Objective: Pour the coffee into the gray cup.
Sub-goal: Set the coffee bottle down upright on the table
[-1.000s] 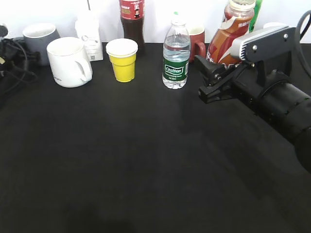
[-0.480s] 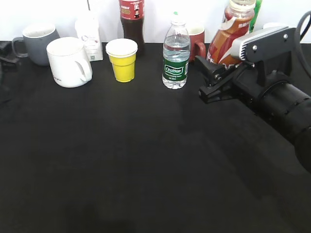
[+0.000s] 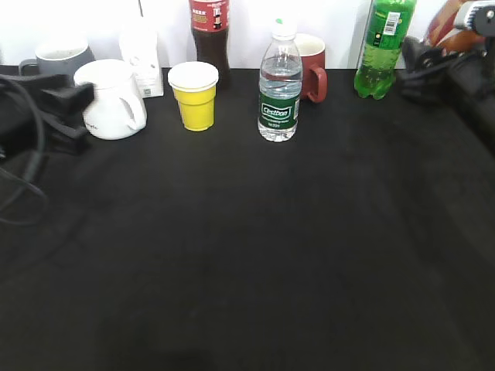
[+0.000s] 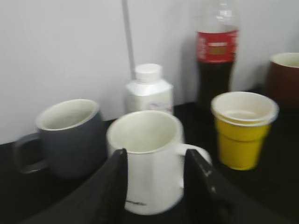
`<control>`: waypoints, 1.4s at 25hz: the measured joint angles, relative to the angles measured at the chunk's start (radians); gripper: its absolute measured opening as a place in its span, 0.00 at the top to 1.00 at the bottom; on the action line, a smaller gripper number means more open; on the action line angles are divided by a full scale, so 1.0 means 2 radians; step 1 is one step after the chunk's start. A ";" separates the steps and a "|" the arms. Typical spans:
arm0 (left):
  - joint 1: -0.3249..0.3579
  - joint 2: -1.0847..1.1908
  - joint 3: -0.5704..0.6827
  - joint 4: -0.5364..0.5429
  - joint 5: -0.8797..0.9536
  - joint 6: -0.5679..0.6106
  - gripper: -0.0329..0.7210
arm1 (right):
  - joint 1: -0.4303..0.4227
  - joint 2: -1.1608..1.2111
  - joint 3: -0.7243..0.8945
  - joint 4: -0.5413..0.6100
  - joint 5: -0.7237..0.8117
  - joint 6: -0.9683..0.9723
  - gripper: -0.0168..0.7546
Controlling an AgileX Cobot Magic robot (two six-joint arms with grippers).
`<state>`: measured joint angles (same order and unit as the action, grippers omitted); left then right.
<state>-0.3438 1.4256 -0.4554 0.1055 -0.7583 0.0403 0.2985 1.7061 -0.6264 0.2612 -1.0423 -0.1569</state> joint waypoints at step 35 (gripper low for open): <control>-0.016 0.000 0.000 0.004 0.010 0.000 0.55 | -0.006 0.127 -0.086 -0.053 0.085 0.020 0.19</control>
<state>-0.3748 1.4256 -0.4554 0.1131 -0.7388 0.0395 0.2860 1.9594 -0.7988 0.1546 -0.8714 -0.1166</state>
